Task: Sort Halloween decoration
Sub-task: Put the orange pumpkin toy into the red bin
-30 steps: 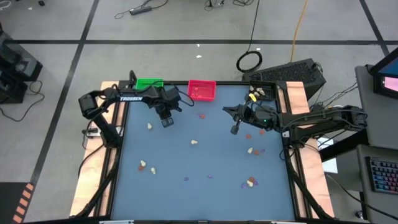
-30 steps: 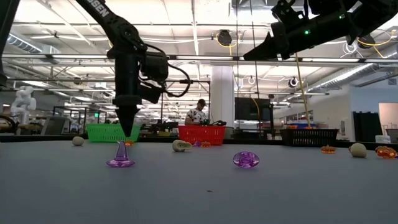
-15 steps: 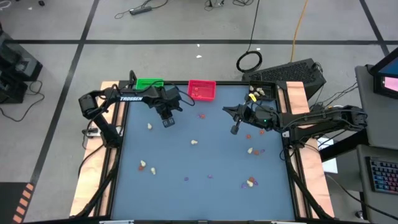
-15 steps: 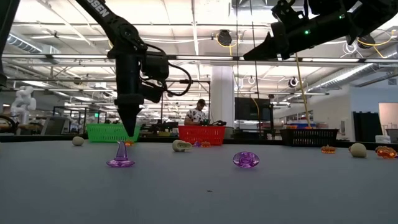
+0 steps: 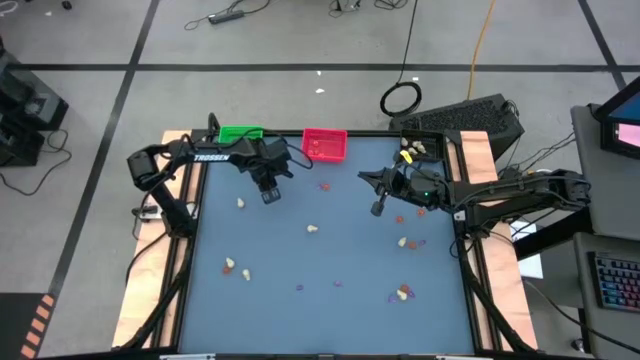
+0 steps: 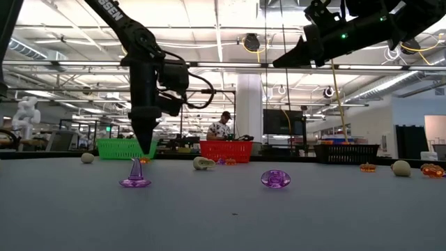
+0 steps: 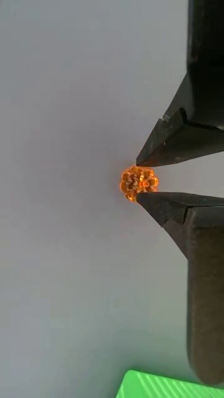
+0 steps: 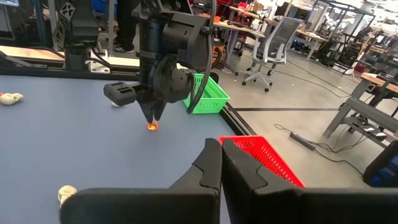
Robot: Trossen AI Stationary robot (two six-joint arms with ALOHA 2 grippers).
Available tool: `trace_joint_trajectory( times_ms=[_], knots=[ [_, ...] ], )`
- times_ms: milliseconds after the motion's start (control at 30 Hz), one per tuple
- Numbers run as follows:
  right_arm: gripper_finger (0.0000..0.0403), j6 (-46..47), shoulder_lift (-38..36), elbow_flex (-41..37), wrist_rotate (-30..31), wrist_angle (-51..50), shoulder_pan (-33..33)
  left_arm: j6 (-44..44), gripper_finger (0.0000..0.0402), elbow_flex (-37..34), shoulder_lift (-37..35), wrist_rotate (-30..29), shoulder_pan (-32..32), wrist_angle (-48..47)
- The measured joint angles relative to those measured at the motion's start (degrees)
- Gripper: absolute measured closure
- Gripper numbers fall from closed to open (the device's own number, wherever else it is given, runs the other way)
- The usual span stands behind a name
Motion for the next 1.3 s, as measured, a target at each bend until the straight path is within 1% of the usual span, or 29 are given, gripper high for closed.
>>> trace_joint_trajectory(
  times_ms=[400, 700, 900, 1100, 1200, 1300],
  knots=[
    [0.0403, 0.0, 0.0, 0.0, 0.0, 0.0, 0.0, 0.0, 0.0316, -0.1, 0.3, 0.0, 0.0, 0.1],
    [0.0403, 0.0, 0.0, 0.0, 0.0, 0.0, 0.0, 0.0, 0.0316, -1.7, 0.3, 0.1, 1.1, 0.9],
    [0.0403, 0.0, 0.0, 0.0, 0.0, 0.0, 0.0, 0.0, 0.0316, -3.7, 0.0, 0.8, 1.5, 3.4],
    [0.0403, 0.0, 0.0, 0.0, 0.0, 0.0, 0.0, 0.0, 0.0316, -3.9, 0.0, 0.8, 1.5, 4.4],
    [0.0403, 0.0, 0.0, 0.0, 0.0, 0.0, 0.0, 0.2, 0.0329, -3.9, 0.1, 0.7, 1.0, 4.5],
    [0.0403, 0.0, 0.0, 0.0, 0.0, 0.0, 0.0, 1.3, 0.0363, -3.9, 0.1, -0.5, 0.1, 4.6]
  ],
)
